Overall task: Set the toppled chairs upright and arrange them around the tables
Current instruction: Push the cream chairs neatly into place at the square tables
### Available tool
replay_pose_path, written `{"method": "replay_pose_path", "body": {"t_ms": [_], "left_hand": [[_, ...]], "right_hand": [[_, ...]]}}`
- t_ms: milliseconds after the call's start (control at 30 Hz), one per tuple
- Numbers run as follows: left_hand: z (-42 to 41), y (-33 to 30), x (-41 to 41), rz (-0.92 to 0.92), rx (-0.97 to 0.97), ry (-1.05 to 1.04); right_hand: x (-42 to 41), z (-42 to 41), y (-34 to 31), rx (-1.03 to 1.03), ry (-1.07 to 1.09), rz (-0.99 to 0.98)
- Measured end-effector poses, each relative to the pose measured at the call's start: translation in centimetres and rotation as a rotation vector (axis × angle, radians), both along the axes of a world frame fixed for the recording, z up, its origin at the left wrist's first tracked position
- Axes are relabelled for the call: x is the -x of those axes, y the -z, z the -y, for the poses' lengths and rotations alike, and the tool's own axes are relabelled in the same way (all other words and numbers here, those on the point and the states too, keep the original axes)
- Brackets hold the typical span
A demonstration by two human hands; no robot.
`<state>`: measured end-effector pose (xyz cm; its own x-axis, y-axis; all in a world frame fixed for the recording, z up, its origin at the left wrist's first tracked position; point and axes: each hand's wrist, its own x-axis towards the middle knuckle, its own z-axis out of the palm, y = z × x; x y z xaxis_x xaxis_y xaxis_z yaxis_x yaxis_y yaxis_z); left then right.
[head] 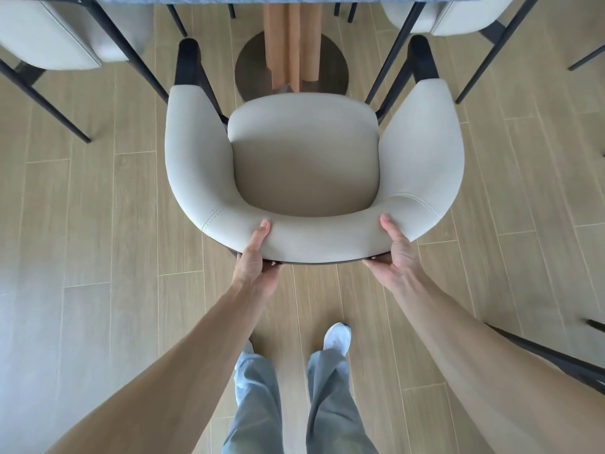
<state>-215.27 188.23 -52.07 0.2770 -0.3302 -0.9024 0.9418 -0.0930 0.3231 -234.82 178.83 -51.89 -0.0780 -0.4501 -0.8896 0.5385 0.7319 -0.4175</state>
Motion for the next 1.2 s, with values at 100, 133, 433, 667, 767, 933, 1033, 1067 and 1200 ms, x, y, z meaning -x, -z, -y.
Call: {"method": "replay_pose_path", "body": {"t_ms": [100,133,433,667,767,933,1033,1067,1200], "left_hand": [[1.6,0.1,-1.0,0.024,-0.004,0.019],[2.0,0.0,-1.3,0.025,-0.004,0.016],[5.7,-0.1,-3.4,0.005,0.008,0.000],[9.0,-0.6,-4.4,0.003,0.001,0.007],[10.1,-0.6,-5.2,-0.002,-0.013,0.004],[11.2,-0.6,-5.7,0.016,-0.044,0.025],[11.3,-0.9,-5.7,0.017,-0.059,0.032],[11.3,-1.0,-5.7,0.017,-0.061,0.034],[11.3,-1.1,-5.6,0.024,-0.056,0.016]], "right_hand": [[-1.0,1.6,-0.1,0.019,-0.008,0.003],[-1.3,2.0,-0.1,0.023,-0.008,0.003],[-3.4,6.1,-0.1,0.026,-0.020,0.001],[-4.7,9.7,-0.2,0.058,-0.056,-0.021],[-5.5,10.9,-0.2,0.071,-0.068,-0.039],[-6.3,12.1,-0.4,0.088,-0.092,-0.053],[-6.4,12.1,-0.5,0.086,-0.079,-0.058],[-6.5,12.0,-0.6,0.084,-0.074,-0.061],[-6.8,12.1,-0.8,0.082,-0.063,-0.058]]}}
